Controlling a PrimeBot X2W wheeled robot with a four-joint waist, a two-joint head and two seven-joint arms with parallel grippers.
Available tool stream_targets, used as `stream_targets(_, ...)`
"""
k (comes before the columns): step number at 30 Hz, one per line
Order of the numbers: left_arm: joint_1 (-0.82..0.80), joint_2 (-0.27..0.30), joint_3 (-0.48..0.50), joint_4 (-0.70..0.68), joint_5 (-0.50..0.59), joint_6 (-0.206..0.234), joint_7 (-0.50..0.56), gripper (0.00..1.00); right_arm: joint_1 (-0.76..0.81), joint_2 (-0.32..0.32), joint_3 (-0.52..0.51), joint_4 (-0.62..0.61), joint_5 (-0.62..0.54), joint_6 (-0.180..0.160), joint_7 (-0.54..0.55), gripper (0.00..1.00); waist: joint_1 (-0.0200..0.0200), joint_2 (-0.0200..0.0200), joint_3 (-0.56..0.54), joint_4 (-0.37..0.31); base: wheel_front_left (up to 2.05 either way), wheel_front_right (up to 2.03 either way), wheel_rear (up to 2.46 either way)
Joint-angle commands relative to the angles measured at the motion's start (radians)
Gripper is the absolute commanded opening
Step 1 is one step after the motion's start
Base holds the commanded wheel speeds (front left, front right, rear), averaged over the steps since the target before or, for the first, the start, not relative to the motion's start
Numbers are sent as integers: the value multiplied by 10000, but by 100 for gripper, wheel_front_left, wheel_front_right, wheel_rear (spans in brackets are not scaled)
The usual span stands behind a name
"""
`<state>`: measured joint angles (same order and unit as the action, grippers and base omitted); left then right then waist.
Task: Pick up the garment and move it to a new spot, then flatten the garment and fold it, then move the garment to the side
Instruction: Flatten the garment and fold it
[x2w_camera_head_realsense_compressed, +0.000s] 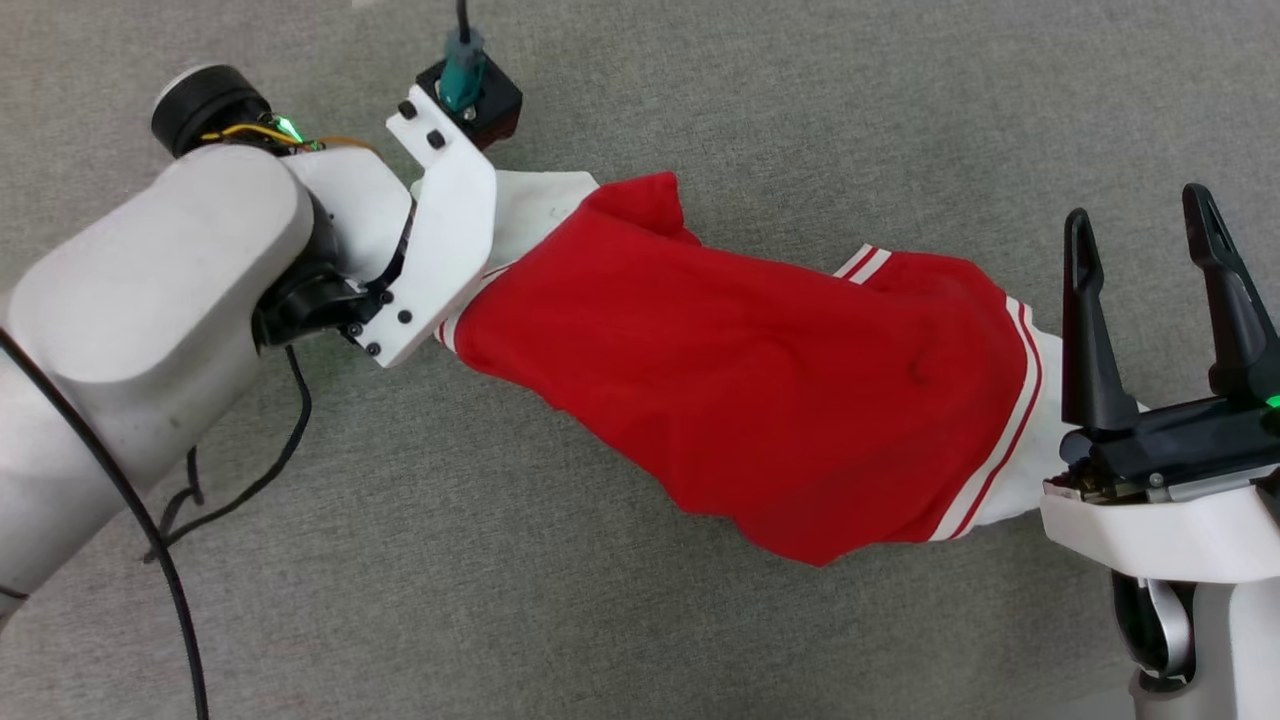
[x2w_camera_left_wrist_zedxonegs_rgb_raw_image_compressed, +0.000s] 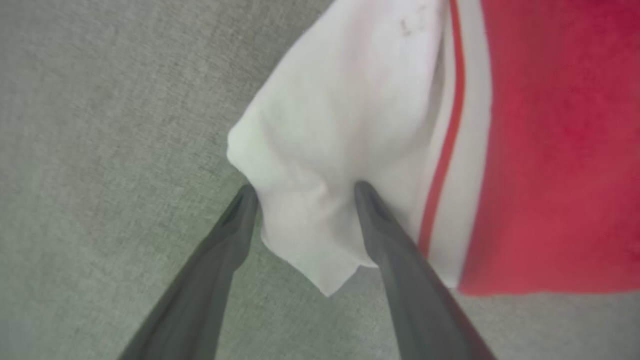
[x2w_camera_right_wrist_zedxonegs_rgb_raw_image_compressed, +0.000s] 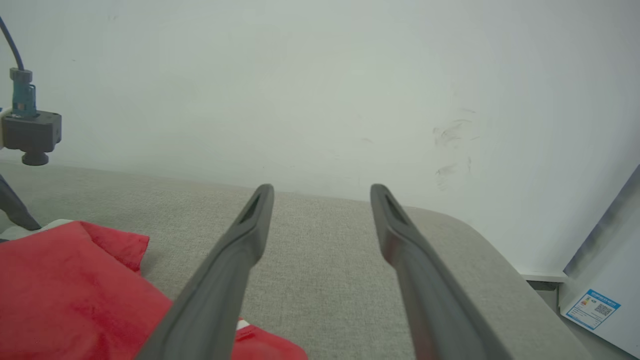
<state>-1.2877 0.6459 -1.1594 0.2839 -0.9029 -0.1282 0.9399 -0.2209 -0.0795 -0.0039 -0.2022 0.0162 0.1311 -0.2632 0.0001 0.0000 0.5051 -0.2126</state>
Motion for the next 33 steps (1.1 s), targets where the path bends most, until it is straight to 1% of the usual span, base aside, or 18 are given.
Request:
stream_targets(1,-84,95,-339,102,-68,-8,72,100,-164,78,26,0,-62,-8,-22,100,-1,0,91,-70,0,0,0)
stream_targets(6,179,178,-1084,306,-300,-8,62,100,-245,138,43,59,-86,-7,-22,100,-1,0,161,-116,0,0,0)
stream_targets(7,222,182,-1162,244,-359,-9,31,41,-248,149,27,65,-89,-7,-22,100,-1,0,156,-102,0,0,0)
stream_targets(8,186,188,-1204,201,-313,-11,-96,0,-232,154,11,71,-99,-7,-22,100,-1,0,144,-74,0,0,0)
stream_targets(9,78,188,-1222,195,-251,0,-635,0,-203,171,-15,96,-94,-8,-22,100,-1,0,-31,77,0,0,0)
stream_targets(12,-92,18,-1174,119,-347,-2,-1515,0,-18,153,-124,138,-119,-8,-22,100,-1,0,-454,390,0,0,0)
stream_targets(14,-196,-17,-1169,-15,-119,-2,-2177,0,129,91,-193,196,-139,-8,-22,100,-1,0,-819,659,0,0,0)
stream_targets(16,-10,14,-1179,-174,-255,-2,-2841,0,308,36,-250,254,-147,-8,-22,100,-1,0,-1209,953,0,0,0)
stream_targets(18,65,194,-1172,-331,-129,-2,-3395,0,503,-14,-288,313,-150,-7,-24,100,-1,0,-1581,1259,0,0,0)
stream_targets(20,298,399,-1128,-434,-250,-2,-3886,0,655,-43,-298,352,-147,-8,-22,100,-1,0,-1904,1534,0,0,0)
stream_targets(22,527,713,-1083,-522,-230,7,-4256,0,783,-73,-266,390,-139,-7,-22,100,-1,0,-2152,1758,0,0,0)
stream_targets(24,891,1036,-1034,-625,-348,128,-4577,0,910,-102,-235,429,-123,-8,-22,100,-1,0,-2360,1944,0,0,0)
stream_targets(27,1575,1564,-995,-814,-553,395,-5002,0,1059,-129,-243,483,-131,-8,-22,100,-1,0,-2568,2170,0,0,0)
stream_targets(29,2080,1893,-988,-929,-694,661,-5307,0,1140,-134,-258,510,-124,-7,-22,100,-1,0,-2641,2285,0,0,0)
stream_targets(33,3281,2338,-1001,-1080,-1165,1131,-5845,0,1296,-169,-292,597,-88,-9,-22,100,-1,0,-2718,2416,0,0,0)
